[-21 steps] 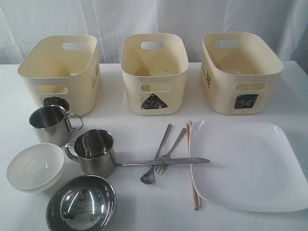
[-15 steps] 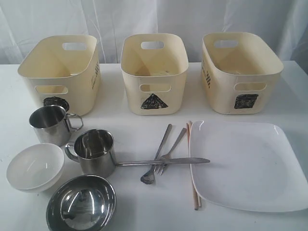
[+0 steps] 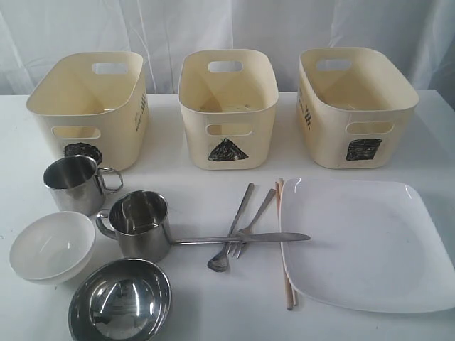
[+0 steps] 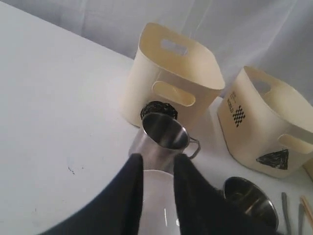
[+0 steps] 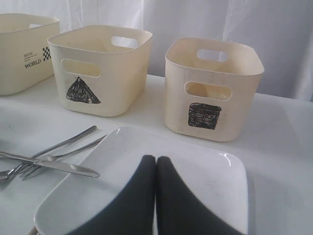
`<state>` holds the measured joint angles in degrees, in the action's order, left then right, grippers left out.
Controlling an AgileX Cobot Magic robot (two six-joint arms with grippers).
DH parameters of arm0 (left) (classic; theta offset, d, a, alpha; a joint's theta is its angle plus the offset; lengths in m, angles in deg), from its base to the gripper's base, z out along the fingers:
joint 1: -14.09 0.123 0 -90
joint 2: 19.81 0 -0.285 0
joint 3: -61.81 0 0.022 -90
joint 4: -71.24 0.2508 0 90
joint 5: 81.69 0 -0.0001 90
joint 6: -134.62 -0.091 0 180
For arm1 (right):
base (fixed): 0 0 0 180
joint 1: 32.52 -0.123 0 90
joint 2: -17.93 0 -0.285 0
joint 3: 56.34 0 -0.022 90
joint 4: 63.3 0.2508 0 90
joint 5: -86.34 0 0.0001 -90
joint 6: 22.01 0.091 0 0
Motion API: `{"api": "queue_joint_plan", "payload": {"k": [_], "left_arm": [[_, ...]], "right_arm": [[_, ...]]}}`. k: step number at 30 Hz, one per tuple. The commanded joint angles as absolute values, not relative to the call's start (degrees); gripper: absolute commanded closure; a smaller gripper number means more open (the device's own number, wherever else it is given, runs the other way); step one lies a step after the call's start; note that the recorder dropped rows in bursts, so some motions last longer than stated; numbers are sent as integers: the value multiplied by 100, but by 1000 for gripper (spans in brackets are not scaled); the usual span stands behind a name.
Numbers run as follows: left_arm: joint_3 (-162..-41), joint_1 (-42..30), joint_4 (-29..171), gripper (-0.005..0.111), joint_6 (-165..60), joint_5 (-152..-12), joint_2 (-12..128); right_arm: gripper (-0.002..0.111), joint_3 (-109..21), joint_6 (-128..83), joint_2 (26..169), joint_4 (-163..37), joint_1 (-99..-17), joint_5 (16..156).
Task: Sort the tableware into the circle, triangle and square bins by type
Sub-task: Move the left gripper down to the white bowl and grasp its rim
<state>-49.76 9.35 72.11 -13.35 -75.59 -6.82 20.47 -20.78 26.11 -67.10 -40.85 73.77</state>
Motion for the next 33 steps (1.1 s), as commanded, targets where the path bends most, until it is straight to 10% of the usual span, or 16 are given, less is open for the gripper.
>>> {"api": "queue_joint_plan", "payload": {"k": [1,11,33], "left_arm": [[-5895,869,6854,66,-2484,-6861,452],[-7940,592,4836,46,-5884,-4914,4387],[-8499,613,6447,31,-4965,-5358,6119]], "right_arm": [[108,2088,-2069,2572,-6726,-4049,7372],[108,2088,-1918,2572,-6726,-4049,7360],[108,2088,-1918,2572,-6726,-4049,7360]]}}
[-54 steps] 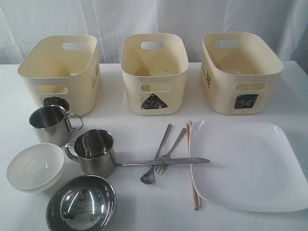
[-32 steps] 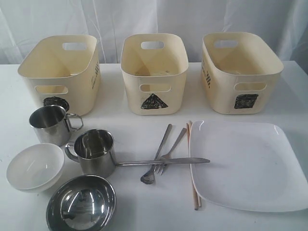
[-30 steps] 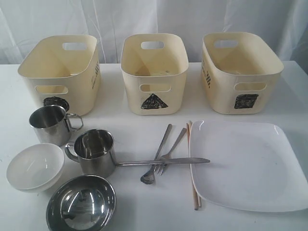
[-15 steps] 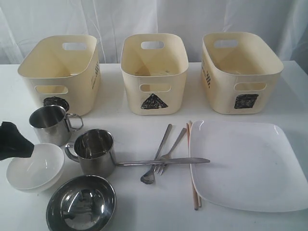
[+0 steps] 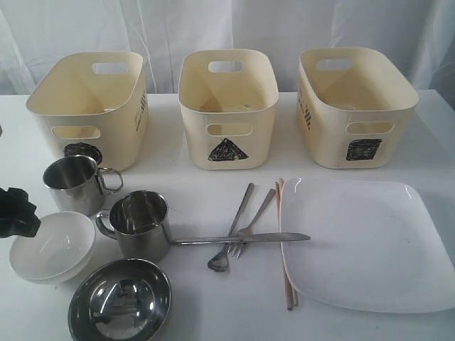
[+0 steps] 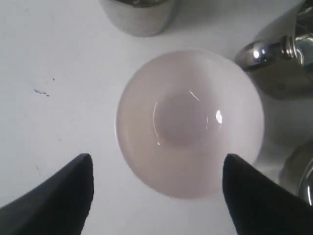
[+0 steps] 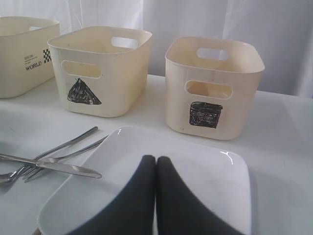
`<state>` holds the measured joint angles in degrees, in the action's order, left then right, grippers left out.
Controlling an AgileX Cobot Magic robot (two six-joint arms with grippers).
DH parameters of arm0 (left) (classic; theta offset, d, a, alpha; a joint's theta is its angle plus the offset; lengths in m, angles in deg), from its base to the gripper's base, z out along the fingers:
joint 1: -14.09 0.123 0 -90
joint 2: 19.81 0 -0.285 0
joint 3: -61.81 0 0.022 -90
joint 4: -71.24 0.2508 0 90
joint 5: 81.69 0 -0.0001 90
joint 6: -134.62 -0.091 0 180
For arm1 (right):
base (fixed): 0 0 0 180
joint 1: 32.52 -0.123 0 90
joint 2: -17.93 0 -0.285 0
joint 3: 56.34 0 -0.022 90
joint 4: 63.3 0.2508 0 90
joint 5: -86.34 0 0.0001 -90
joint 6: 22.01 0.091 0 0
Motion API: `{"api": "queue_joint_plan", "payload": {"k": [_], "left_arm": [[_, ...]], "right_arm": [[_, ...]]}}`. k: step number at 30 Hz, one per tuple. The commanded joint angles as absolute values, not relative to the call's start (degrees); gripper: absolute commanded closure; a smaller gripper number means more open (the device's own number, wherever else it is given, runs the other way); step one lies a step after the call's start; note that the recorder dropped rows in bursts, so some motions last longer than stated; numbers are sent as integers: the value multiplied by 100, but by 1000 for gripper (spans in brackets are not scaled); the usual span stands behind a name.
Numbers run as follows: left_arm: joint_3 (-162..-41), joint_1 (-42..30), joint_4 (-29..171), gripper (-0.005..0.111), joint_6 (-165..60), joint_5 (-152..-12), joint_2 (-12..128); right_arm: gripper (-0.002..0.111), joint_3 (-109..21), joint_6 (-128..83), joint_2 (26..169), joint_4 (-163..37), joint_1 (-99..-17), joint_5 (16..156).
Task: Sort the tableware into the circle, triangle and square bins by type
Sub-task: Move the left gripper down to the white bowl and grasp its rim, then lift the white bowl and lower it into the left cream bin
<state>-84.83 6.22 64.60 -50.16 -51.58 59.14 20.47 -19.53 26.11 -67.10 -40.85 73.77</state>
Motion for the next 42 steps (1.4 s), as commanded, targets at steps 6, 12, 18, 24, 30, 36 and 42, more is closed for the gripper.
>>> {"api": "queue_joint_plan", "payload": {"k": [6,12,18,24,30,36,42], "left_arm": [[-8499,809,6382,31,-4965,-5488,6604],[-8499,820,6382,31,-4965,-5715,6864],[-8499,820,6332,31,-4965,-5814,7182],[-8499,820,6294,31,-5005,-5990,7460],[-8499,820,6242,31,-5005,-6062,7684],[-8499,820,6188,32,-5005,-6071,7918],[-8499,820,6045,46,-4993,-6100,7994]], "right_arm": [[108,2088,-1918,2572,-6726,-4049,7360],[108,2088,-1918,2572,-6726,-4049,7360],[108,2088,-1918,2572,-6726,-4049,7360],[108,2088,-1918,2572,-6726,-4049,7360],[108,2088,-1918,2572,-6726,-4049,7360],[108,2088,-1918,2572,-6726,-4049,7360],[108,2088,-1918,2572,-6726,-4049,7360]]}}
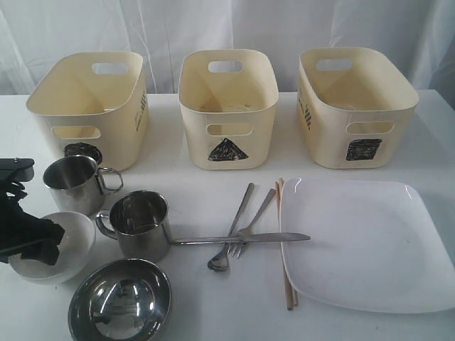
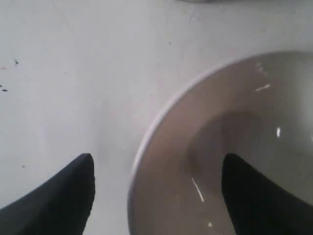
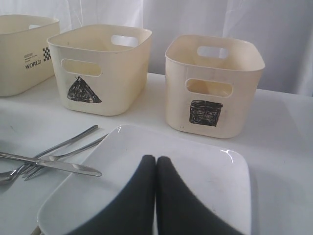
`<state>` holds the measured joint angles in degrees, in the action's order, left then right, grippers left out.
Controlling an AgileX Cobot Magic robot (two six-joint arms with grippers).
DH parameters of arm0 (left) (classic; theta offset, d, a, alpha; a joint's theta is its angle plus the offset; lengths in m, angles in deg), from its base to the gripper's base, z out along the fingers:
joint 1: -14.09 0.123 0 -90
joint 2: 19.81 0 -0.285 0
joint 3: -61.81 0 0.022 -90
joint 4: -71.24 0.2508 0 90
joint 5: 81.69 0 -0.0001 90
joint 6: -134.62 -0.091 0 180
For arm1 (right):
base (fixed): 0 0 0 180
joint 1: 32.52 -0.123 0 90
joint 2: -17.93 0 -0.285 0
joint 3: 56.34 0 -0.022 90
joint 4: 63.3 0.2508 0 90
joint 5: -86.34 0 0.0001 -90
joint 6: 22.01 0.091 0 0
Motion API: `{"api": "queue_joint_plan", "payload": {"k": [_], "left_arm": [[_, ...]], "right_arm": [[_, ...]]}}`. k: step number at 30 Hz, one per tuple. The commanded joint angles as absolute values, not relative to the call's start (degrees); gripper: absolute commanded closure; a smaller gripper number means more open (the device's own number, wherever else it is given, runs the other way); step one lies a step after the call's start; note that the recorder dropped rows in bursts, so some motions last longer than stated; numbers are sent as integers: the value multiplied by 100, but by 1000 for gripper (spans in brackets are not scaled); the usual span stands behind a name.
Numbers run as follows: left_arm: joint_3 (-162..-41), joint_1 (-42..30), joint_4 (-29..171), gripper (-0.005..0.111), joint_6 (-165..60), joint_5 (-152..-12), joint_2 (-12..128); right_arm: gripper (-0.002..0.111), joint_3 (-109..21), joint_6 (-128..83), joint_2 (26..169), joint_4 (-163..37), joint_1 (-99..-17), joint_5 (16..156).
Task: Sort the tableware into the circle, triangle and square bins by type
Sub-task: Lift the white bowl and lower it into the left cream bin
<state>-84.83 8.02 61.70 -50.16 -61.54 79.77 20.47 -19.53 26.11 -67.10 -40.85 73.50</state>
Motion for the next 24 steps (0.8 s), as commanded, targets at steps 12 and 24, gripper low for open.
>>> {"api": "queue_joint_plan", "payload": {"k": [12,24], "left_arm": [[-8499,820,6046,107,-4993,-5798,7428],[-8714,820,6359,107,-5177,-5461,6080]], "right_arm": [[108,2088,-1918,2572,-6726,-4049,7360],[108,2088,-1918,2572,-6726,-4049,7360]]}}
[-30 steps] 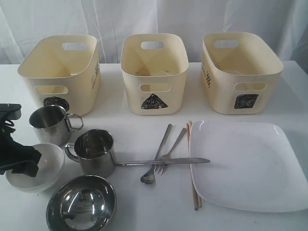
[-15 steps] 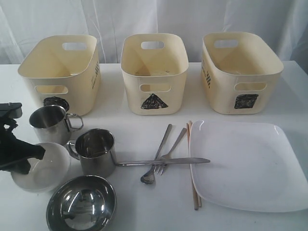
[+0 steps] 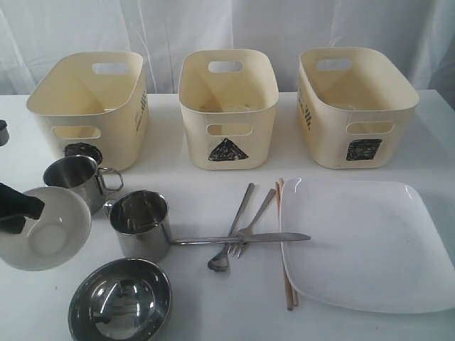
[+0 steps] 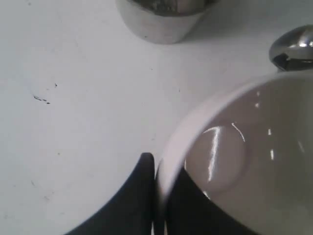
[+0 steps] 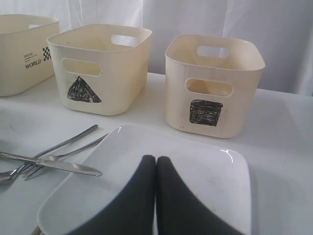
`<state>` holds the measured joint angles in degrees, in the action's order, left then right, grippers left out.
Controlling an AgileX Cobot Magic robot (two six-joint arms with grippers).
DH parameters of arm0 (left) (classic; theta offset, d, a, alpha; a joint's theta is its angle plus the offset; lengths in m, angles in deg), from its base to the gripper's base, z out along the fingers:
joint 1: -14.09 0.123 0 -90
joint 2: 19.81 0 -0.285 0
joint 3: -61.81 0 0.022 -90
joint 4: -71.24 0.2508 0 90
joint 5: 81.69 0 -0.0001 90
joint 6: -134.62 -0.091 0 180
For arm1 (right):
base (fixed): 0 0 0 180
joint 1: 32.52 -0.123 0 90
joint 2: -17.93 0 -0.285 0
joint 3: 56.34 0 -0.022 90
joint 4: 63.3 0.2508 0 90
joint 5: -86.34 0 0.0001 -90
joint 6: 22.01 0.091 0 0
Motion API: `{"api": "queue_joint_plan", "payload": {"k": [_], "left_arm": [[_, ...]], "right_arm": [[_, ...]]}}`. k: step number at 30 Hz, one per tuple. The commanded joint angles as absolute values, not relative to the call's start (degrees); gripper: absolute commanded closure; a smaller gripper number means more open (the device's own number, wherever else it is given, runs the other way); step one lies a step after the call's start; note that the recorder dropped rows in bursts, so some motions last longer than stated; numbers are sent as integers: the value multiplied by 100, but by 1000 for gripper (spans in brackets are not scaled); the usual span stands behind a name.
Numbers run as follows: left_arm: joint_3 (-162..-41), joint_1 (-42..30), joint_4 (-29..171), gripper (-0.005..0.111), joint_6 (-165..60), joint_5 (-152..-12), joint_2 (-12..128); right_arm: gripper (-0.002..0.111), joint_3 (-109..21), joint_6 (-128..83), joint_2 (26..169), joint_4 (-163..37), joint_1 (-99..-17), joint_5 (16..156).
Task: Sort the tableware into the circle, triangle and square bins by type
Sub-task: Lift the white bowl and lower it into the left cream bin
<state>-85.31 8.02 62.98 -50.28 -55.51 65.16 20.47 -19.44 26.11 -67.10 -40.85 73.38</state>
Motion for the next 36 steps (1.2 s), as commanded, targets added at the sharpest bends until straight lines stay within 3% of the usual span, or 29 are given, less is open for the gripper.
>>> {"api": "queue_joint_plan", "payload": {"k": [1,12,25,36], "left_arm": [[-8812,820,6420,107,-5177,-5517,6004],[-11023,820,7044,107,-5115,-5845,6862],[-13920,830,7235,107,-5160,-5781,9612],[-14785,830,7620,107,-5113,-5821,10812]], "right_arm": [[108,2088,-1918,2572,-6726,-4049,7360],[108,2088,-1918,2572,-6726,-4049,7360],[108,2088,-1918,2572,-6726,-4049,7360],[108,2088,-1918,2572,-6726,-4049,7360]]}}
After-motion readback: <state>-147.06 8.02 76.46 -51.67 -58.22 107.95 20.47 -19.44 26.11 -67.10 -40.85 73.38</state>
